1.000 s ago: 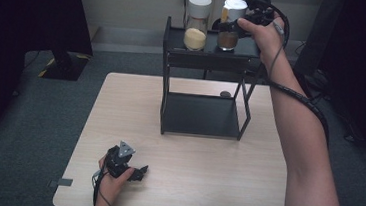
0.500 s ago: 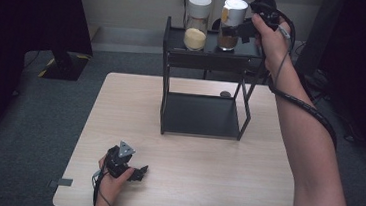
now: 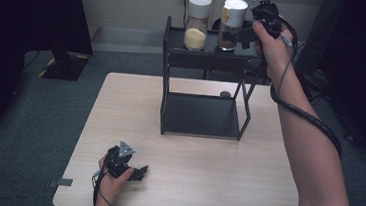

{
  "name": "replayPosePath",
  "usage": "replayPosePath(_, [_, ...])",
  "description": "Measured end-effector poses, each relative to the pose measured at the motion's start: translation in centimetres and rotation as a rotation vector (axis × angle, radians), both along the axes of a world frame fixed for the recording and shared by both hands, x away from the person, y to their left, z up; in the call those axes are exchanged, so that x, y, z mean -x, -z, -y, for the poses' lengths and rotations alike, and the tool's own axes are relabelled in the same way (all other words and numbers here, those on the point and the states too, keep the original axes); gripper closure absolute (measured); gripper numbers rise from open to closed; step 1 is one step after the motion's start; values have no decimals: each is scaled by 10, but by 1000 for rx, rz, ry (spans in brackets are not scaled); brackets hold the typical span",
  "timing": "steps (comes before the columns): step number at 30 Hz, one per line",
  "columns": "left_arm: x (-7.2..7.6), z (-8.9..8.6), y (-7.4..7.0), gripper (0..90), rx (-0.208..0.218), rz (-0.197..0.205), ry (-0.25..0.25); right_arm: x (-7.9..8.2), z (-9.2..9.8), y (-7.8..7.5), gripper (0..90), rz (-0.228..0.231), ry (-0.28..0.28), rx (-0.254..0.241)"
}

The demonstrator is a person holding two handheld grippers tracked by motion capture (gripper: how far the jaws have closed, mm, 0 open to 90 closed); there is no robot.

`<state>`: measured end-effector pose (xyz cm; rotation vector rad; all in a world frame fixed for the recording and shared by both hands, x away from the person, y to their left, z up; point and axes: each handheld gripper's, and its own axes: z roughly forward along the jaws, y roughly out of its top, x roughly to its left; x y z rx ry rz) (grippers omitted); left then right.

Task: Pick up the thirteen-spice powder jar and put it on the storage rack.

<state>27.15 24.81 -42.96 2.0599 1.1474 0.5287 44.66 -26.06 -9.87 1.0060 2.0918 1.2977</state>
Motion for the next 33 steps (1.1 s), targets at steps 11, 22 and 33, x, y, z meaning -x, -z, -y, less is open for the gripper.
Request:
replayPosePath(11, [0,0,0,0,0,0,0,16,2,9,9,9,7,-4])
replayPosePath(22, [0,0,0,0,0,0,0,29,10,22,9,9,8,-4])
replayPosePath(33, [0,0,0,0,0,0,0,38,14,35,11,4,-6,-7])
